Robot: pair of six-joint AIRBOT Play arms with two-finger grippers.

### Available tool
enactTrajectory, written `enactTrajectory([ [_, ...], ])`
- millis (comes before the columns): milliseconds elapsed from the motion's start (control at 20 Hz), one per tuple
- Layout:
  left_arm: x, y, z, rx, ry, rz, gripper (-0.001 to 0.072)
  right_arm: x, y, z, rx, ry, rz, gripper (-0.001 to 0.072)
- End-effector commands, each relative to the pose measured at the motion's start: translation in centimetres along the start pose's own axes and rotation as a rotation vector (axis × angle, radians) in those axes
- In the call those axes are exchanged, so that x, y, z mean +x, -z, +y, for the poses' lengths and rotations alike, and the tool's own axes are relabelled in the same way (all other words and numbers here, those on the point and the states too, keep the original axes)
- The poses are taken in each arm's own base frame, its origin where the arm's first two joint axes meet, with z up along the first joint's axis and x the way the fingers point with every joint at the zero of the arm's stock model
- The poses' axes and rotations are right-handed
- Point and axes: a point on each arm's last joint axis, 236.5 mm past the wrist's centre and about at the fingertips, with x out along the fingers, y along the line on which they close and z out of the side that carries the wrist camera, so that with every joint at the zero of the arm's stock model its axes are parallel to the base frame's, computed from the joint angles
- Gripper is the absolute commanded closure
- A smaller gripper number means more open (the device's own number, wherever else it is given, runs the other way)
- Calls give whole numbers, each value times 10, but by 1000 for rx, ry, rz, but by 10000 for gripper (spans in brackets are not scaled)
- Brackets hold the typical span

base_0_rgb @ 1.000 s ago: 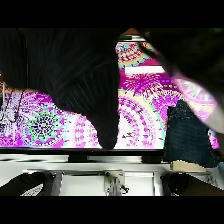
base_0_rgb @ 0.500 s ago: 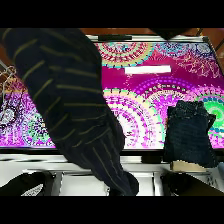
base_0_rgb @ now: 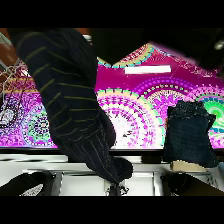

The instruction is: Fold the shirts.

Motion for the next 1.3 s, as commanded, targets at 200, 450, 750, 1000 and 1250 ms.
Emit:
enactTrajectory([
  [200,36,36,6,-16,-18,32,650,22,66,30,115,-101,247,56],
  [450,52,40,15,-21,-52,-9,650,38,82,36,129,-117,289,56],
  [750,65,50,3,-30,-33,-9,651,51,95,39,186,-108,324,56],
  [1000,64,35,-16,-29,-4,-50,651,74,137,8,178,46,428,57],
  [1250,56,24,-15,7,-14,-65,650,74,142,-39,63,233,434,597],
])
